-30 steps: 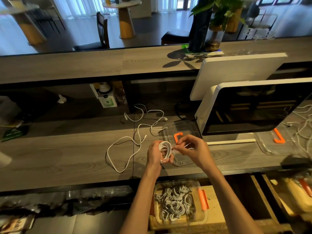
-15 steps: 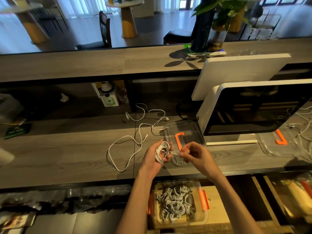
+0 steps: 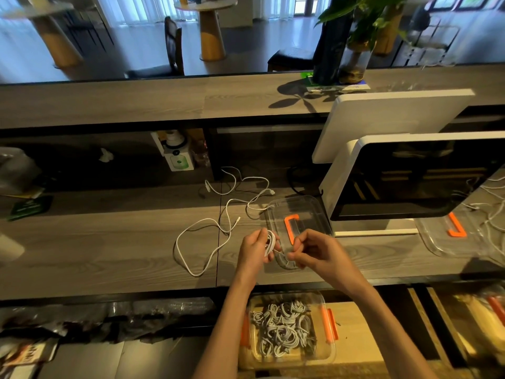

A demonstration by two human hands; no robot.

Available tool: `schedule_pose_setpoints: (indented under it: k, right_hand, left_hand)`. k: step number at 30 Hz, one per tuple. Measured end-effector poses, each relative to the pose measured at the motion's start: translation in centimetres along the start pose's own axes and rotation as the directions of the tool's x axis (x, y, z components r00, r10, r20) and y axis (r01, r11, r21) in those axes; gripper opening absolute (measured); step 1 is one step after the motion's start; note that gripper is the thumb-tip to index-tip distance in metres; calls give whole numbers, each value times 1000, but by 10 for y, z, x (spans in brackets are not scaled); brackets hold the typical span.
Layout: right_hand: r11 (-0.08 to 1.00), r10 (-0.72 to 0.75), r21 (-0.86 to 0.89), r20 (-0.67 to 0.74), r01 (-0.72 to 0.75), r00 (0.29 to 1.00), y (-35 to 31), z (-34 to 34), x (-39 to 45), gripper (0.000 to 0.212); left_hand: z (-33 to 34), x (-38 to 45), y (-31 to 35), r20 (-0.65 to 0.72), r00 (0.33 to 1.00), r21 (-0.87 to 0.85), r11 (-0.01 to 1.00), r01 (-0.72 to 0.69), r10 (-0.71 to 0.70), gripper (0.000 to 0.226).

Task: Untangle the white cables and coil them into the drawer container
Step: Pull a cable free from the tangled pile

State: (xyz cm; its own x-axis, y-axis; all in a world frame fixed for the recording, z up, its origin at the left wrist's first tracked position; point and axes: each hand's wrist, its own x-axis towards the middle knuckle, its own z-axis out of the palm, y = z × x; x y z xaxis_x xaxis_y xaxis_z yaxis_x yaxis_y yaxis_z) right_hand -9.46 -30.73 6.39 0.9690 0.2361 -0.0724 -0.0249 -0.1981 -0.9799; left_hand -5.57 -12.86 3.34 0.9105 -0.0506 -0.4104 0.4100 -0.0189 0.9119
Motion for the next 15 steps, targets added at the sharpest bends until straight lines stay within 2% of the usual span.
schedule_pose_setpoints:
  k: [2, 6, 8, 11, 15]
  right_hand:
    - [1000, -16, -16, 75, 17, 997, -10, 1, 4, 15]
    - [997, -24, -66, 161, 35, 987, -22, -2, 15, 14]
    - [995, -38, -87, 135, 50, 990, -26, -3, 23, 13]
    - [975, -80, -201, 89, 96, 993, -26, -2, 38, 12]
    - [950, -92, -298, 12, 91, 996, -15, -1, 46, 18]
  left_hand:
    - [5, 1, -2, 6, 1000, 112, 994, -11, 10, 38]
    - [7, 2, -4, 72, 997, 109, 994, 24, -32, 53]
    - [10, -4, 1, 100, 992, 118, 991, 64, -76, 71]
    - [15, -13, 10, 204, 976, 105, 993, 56, -76, 77]
    - [12, -12, 6, 309, 951, -62, 997, 42, -20, 82]
